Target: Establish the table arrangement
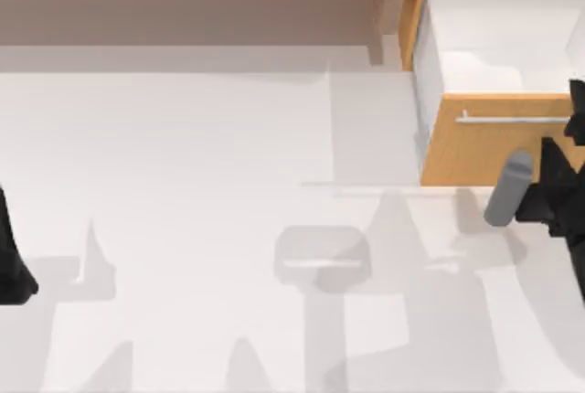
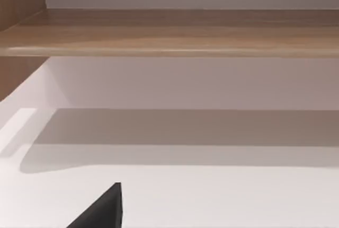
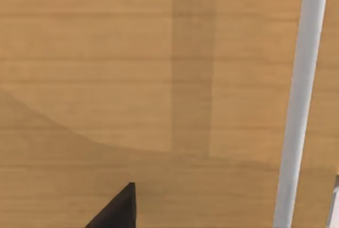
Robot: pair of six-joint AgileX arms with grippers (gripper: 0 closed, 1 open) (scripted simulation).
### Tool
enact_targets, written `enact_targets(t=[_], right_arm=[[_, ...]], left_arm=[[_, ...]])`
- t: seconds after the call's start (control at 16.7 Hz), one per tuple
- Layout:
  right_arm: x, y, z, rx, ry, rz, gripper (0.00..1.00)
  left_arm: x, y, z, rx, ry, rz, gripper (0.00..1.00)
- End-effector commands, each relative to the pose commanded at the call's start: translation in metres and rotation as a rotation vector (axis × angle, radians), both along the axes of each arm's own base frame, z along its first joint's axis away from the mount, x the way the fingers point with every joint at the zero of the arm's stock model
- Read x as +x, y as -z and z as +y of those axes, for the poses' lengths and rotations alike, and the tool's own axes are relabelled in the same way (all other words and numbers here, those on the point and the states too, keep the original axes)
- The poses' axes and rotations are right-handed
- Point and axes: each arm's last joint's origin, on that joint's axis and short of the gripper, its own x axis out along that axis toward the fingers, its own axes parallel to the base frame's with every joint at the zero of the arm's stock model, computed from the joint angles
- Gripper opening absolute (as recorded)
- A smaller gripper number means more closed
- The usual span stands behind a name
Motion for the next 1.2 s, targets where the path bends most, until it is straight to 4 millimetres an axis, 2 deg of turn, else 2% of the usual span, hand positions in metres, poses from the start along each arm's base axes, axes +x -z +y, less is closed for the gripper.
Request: enact_targets(t=[0.6, 1.2], right_arm=[[0.0000, 0.0000, 0.0000, 0.000, 0.000, 0.000, 0.02], [0.0003, 0.0008, 0.0004, 0.002, -0.002, 0.005, 0.00]], left_arm=[[0.0000, 0.0000, 0.0000, 0.000, 0.000, 0.000, 1.00], [0.0000, 0.0000, 0.0000, 0.000, 0.000, 0.000, 1.00]])
